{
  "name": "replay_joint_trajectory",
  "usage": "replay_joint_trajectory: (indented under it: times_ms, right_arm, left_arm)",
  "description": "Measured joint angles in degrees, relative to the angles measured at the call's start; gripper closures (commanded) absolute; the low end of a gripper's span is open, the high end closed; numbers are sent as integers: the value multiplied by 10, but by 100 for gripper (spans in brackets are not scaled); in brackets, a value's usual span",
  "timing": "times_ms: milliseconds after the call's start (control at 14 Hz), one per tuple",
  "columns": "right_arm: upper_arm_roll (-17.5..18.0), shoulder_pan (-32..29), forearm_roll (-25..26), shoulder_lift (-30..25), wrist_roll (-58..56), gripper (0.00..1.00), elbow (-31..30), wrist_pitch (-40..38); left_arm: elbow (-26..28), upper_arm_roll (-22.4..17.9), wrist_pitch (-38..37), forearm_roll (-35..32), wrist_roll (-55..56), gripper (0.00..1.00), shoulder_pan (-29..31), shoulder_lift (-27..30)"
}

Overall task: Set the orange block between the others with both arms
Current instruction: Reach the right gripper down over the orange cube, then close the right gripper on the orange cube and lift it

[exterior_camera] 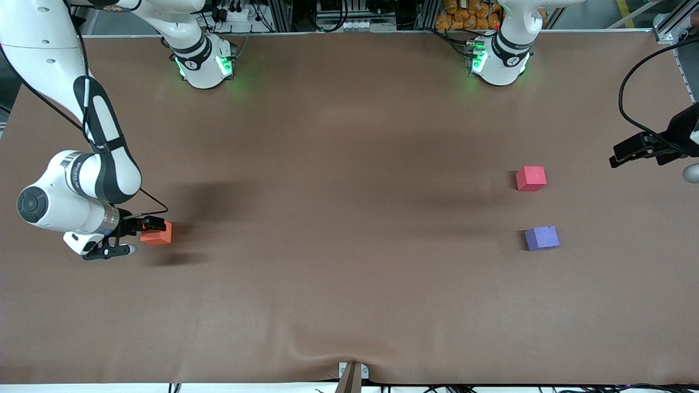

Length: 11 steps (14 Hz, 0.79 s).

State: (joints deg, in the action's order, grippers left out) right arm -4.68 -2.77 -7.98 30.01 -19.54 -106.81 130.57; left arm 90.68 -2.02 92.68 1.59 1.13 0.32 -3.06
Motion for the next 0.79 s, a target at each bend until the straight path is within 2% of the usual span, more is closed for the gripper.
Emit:
replay_joint_trajectory:
  times_ms: [502,573,645,788]
  right_arm:
    - [1,0,1,8,0,0,-3,13]
    - [1,0,1,10,0,12,-3,13]
    - [1,0,2,12,0,43,-3,14]
    - [1,0,2,16,0,93,-3,15]
  left_arm:
    - [0,0,0,0,0,0,0,0]
    - [0,0,0,0,0,0,0,0]
    - [0,0,0,0,0,0,0,0]
    - [0,0,0,0,0,0,0,0]
